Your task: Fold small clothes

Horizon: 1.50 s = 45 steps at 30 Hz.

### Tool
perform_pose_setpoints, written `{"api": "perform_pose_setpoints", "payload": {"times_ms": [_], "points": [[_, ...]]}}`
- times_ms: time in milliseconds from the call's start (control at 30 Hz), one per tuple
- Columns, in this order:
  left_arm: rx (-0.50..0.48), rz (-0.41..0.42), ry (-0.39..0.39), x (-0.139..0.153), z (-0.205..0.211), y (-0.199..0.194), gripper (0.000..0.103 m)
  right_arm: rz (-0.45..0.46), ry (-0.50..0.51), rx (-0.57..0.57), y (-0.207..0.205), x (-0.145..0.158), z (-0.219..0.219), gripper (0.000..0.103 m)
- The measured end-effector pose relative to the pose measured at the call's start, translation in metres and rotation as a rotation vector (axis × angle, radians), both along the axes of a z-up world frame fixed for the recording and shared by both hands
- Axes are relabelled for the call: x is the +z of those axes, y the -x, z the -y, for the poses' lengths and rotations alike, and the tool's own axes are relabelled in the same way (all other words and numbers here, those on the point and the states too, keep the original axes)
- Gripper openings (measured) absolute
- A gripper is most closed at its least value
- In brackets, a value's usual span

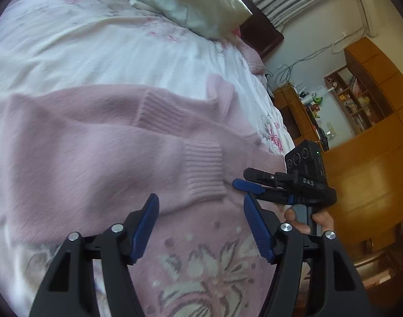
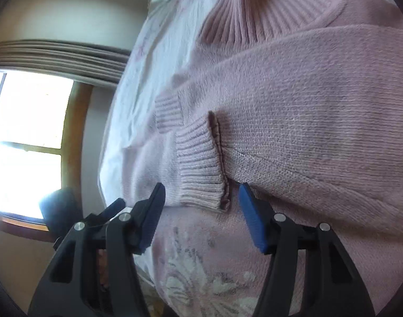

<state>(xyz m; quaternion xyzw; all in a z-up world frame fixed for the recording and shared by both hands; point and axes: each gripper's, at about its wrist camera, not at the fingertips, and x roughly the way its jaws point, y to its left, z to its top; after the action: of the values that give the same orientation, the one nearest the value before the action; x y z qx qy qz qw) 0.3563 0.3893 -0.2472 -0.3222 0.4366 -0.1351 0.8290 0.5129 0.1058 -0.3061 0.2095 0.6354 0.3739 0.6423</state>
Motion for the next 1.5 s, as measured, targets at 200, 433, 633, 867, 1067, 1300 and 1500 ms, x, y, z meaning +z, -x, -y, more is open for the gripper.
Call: {"api": "perform_pose_setpoints", "payload": {"times_ms": [200,433,633,867,1067,1300,1500], "points": [[0.118,-0.038,0.045,-0.023,-0.052,0.071,0.07,-0.029,0.0,0.019,0.003,-0.008,-0.038,0.024],[0.169,-0.079,0.072,-0.04,-0.076,0.105,0.07,0.157,-0.003,-0.018,-0.002,0.087,-0.063,0.008],[0.169,-0.046,0.086,-0.027,-0.076,0.107,0.07,0.438,-0.011,-0.102,-0.003,0.225,-0.02,0.008],[0.133,-0.031,0.078,-0.017,-0.061,0.1,0.07,0.531,0.033,-0.286,-0.016,0.248,0.105,0.008],[0.116,-0.04,0.072,-0.019,-0.047,0.092,0.07,0.414,0.098,-0.395,-0.024,0.154,0.174,0.008],[0.089,-0.04,0.061,-0.015,-0.03,0.071,0.07,0.292,0.102,-0.455,-0.021,0.084,0.211,0.008],[0.044,0.002,0.079,-0.001,-0.008,0.038,0.07,0.241,0.101,-0.459,-0.019,0.054,0.225,0.008]]}}
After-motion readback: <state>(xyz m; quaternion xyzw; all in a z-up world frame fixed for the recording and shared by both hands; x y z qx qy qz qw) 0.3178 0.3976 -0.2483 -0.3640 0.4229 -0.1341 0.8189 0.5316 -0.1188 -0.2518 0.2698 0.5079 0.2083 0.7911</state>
